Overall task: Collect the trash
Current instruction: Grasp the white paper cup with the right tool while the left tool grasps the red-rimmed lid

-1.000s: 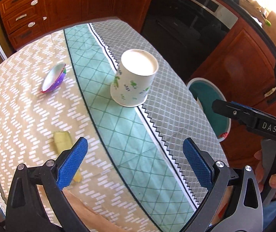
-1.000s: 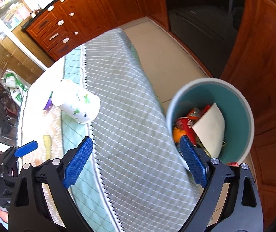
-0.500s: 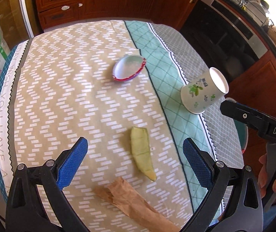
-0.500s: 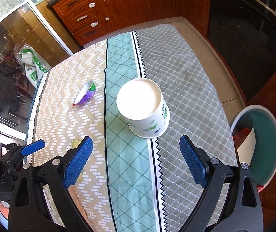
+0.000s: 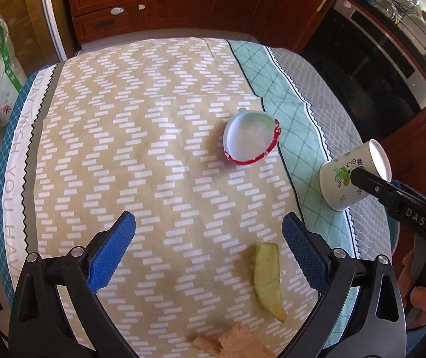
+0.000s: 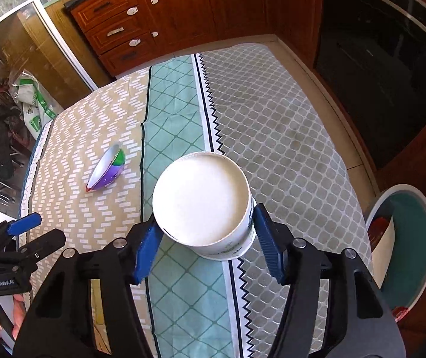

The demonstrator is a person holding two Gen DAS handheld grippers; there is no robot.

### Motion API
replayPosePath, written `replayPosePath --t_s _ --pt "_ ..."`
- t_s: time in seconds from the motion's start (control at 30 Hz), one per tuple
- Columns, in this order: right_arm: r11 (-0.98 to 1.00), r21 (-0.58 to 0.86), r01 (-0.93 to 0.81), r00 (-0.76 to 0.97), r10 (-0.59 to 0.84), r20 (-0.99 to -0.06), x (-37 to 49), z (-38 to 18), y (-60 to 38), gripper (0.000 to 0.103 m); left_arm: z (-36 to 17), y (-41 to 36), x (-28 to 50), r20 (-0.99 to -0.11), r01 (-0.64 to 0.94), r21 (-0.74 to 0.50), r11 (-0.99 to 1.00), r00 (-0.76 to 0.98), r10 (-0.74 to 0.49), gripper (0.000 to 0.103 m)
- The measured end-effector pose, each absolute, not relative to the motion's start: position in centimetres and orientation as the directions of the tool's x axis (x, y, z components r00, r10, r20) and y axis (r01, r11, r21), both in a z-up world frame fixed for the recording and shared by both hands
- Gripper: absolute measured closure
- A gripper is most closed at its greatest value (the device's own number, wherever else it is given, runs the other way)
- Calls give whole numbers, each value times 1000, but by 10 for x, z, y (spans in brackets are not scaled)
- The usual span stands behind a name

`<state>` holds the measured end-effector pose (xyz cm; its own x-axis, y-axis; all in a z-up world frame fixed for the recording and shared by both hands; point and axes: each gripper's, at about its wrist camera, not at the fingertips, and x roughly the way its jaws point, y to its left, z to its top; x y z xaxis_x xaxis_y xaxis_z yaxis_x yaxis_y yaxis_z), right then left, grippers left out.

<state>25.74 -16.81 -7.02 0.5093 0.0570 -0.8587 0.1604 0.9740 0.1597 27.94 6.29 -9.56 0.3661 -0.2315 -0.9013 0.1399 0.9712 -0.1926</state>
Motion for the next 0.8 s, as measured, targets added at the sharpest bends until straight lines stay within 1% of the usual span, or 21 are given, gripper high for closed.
replayPosePath --t_s 0.17,0.3,0.43,0.5,0.53,0.57,0.7,0.8 --pt "968 177 177 527 59 -848 254 -64 -179 47 -103 49 311 -905 176 -169 970 363 -223 4" --pt "968 166 186 538 41 -842 252 -59 -189 47 -112 29 335 -911 227 -111 968 365 -190 4" --pt "969 167 184 537 43 -842 253 -59 -195 47 -119 14 351 -907 257 -99 961 374 -193 4" --pt "970 160 184 537 37 -843 255 -61 -198 47 -120 8 357 -901 271 -97 958 384 -200 15" --pt "970 161 184 536 38 -843 255 -62 -199 47 -122 4 359 -904 279 -100 955 376 -205 31" --pt "969 165 185 535 42 -844 257 -63 -200 47 -127 1 363 -908 284 -108 953 362 -211 52" --pt "965 182 191 535 53 -843 257 -66 -205 47 -128 -9 354 -906 296 -48 954 390 -167 52" --pt "962 190 196 538 57 -841 253 -65 -208 47 -122 -12 339 -902 292 -60 954 393 -177 52"
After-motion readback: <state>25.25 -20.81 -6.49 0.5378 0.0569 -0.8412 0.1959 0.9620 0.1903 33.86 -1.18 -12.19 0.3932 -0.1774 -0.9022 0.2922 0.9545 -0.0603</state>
